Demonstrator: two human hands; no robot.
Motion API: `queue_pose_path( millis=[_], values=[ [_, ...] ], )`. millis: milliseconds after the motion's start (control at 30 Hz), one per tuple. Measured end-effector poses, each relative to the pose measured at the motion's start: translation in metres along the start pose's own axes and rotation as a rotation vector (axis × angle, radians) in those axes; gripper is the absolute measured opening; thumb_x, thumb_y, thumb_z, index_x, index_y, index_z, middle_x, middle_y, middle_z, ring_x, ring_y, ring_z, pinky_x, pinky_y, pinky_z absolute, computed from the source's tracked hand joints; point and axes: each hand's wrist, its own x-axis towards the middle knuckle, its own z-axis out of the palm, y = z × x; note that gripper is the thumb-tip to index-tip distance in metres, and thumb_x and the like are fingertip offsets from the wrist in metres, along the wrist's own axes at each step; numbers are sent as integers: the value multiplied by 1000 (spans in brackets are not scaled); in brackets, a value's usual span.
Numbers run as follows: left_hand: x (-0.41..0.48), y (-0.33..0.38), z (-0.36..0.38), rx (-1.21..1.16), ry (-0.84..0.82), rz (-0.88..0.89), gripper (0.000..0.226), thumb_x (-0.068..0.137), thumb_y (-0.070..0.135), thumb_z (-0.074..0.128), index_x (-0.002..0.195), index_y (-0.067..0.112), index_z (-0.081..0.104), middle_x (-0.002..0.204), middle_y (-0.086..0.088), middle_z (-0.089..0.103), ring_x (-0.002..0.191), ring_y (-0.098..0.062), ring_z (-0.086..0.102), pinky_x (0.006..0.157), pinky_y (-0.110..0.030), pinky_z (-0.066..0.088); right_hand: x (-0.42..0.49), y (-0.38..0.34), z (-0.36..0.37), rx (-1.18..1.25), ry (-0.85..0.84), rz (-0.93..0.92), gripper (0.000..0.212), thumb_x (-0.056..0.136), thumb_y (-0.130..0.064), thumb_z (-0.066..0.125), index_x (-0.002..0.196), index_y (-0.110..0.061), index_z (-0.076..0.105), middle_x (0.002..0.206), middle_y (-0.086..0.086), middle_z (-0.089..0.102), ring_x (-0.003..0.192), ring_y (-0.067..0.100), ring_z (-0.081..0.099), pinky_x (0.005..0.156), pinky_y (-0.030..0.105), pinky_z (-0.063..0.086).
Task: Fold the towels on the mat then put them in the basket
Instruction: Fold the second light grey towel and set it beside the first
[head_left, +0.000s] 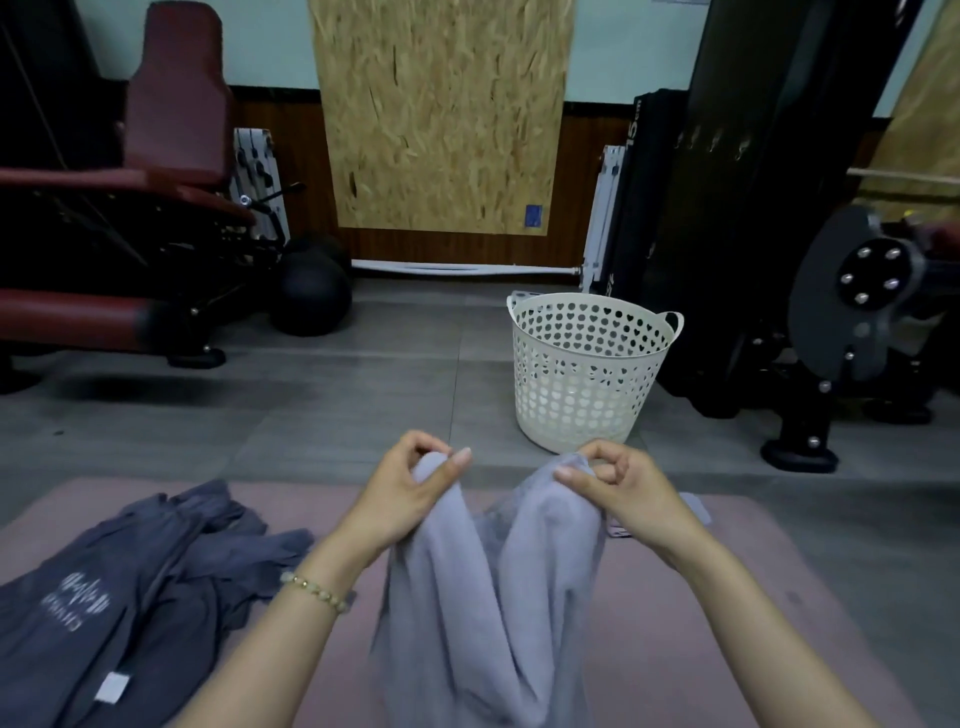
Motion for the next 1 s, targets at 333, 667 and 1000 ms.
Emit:
queue_pose_path(
  millis=[333,667,1000],
  values=[
    [18,-72,-69,95,515,-9,46,94,27,55,58,16,29,56,-1,26,52,-8,25,44,-21,22,-15,63,-87,55,325,95,93,25,-75,79,89,-8,66,72,3,73,63,7,64,55,15,51],
    [14,-102,-82,336,161,96,25,89,19,63,68,15,49,61,3,54,59,-3,47,59,-13,34,-14,74,-110,41,284,126,36,74,-23,71,97,5,65,82,11,74,67,8,66,62,15,54],
    [-2,-101,-99,408,-117,21,33,76,30,74,59,5,62,56,-2,60,51,0,47,49,-21,37,-22,93,-121,-138,226,145,15,83,-9,69,85,5,66,65,0,65,58,3,58,59,8,48]
  ],
)
